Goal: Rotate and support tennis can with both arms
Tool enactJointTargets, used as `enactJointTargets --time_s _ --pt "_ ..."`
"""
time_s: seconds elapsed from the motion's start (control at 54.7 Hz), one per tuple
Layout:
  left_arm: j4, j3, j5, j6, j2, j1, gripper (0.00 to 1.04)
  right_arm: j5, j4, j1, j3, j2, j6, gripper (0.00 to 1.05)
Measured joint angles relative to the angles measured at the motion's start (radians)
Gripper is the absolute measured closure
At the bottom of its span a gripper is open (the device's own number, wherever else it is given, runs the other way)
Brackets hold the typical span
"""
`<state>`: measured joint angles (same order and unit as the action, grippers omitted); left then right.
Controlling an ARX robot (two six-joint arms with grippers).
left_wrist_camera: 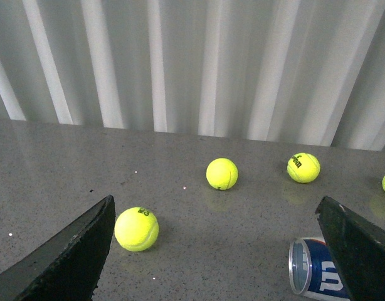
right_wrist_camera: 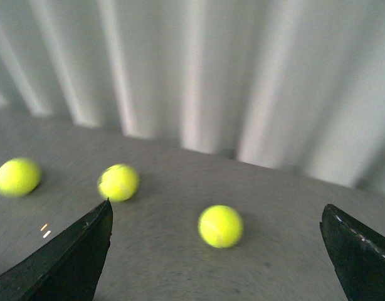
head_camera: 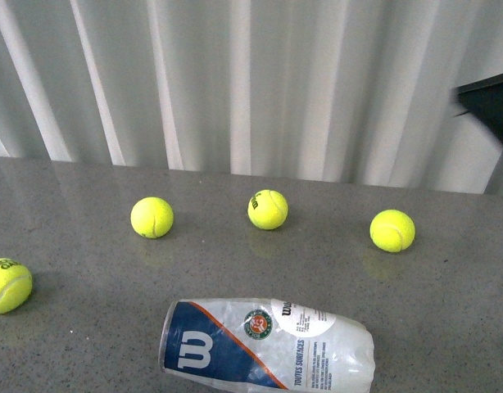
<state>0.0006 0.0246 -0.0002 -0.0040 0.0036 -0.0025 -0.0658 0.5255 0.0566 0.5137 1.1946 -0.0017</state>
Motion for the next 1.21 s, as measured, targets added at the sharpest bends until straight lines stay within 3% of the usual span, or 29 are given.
enactJointTargets --time_s 0.146,0.293,0.329,0.402,0.457,0.677,0.713,0.768,1.207 --pt "0.000 0.000 0.000 0.000 0.000 0.000 0.07 0.202 -0.096 -0.169 -0.169 -0.244 0.175 0.07" --pt "0.000 0.000 0.002 0.000 0.000 0.000 0.07 0.186 -0.099 -0.184 -0.193 -0.286 0.211 0.07" --pt "0.000 0.000 0.001 0.000 0.000 0.000 0.07 0.108 -0.042 -0.195 -0.211 -0.280 0.190 0.12" --pt "0.000 0.000 -0.002 0.000 0.000 0.000 0.07 -0.046 0.106 -0.202 -0.273 -0.290 0.093 0.26" --pt "0.000 0.000 -0.002 0.000 0.000 0.000 0.07 -0.064 0.124 -0.190 -0.299 -0.319 0.060 0.34" --pt "0.000 0.000 -0.001 0.000 0.000 0.000 0.07 -0.008 0.084 -0.142 -0.395 -0.452 0.009 0.79" --pt "0.000 0.000 -0.001 0.000 0.000 0.000 0.07 0.055 0.065 -0.093 -0.411 -0.489 0.008 0.89" --pt "0.000 0.000 -0.001 0.000 0.000 0.000 0.07 0.058 0.042 -0.063 -0.428 -0.532 0.001 1.02" --pt "0.000 0.000 0.000 0.000 0.000 0.000 0.07 0.065 -0.103 -0.060 -0.509 -0.769 0.002 1.01"
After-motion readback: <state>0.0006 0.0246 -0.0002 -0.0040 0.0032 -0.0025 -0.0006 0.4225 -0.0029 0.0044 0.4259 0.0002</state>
